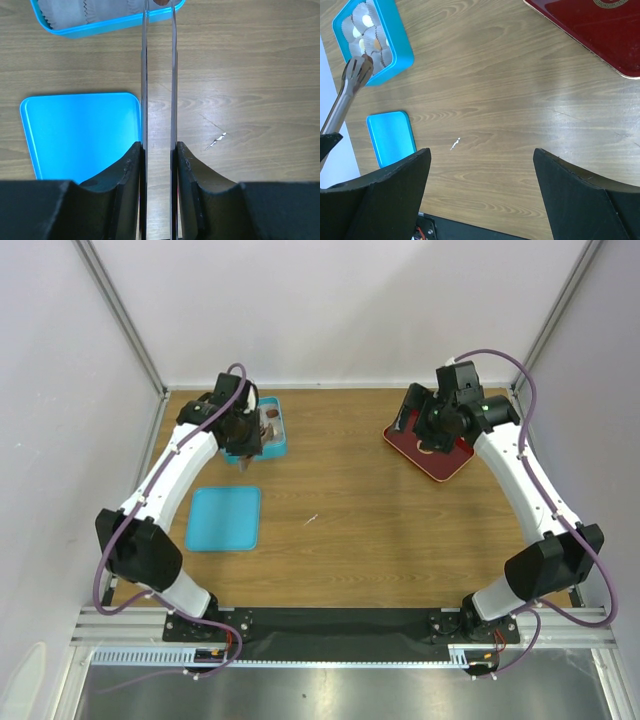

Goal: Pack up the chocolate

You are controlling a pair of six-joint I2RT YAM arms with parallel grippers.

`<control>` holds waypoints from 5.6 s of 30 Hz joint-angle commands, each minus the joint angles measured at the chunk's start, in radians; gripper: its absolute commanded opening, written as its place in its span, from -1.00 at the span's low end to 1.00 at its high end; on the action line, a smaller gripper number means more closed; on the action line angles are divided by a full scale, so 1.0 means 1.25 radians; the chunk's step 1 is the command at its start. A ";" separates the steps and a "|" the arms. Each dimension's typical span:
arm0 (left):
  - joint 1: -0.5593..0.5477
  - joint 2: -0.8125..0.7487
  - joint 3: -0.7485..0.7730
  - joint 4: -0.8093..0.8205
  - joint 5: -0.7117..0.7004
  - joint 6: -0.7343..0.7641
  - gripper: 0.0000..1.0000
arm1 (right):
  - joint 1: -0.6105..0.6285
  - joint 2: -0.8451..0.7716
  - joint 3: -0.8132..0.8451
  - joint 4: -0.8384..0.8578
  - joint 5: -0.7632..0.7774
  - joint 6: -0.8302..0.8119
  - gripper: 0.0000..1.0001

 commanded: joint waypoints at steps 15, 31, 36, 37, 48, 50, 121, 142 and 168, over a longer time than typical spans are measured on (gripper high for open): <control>0.002 0.132 0.160 -0.035 -0.018 0.013 -0.31 | -0.024 -0.053 0.037 -0.012 0.017 -0.014 0.82; 0.001 0.142 0.144 -0.047 -0.013 0.013 -0.25 | -0.034 -0.061 0.049 -0.023 0.028 -0.021 0.82; -0.001 0.139 0.134 -0.043 -0.002 0.011 -0.25 | -0.035 -0.060 0.052 -0.027 0.031 -0.024 0.82; -0.002 0.140 0.134 -0.046 -0.002 0.010 -0.25 | -0.035 -0.059 0.053 -0.027 0.031 -0.024 0.82; -0.008 0.146 0.128 -0.054 -0.012 0.009 -0.25 | -0.035 -0.057 0.063 -0.028 0.032 -0.026 0.82; -0.009 0.148 0.129 -0.054 -0.011 0.009 -0.25 | -0.035 -0.056 0.063 -0.027 0.034 -0.026 0.82; -0.375 0.650 0.384 0.671 0.122 0.271 -0.08 | -0.069 -0.631 -0.251 0.103 0.238 -0.015 0.84; -0.375 0.728 0.491 0.654 0.155 0.274 -0.06 | -0.069 -0.610 -0.240 0.112 0.265 -0.029 0.84; -0.387 0.748 0.536 0.611 0.128 0.259 -0.08 | -0.068 -0.608 -0.218 0.114 0.281 -0.051 0.84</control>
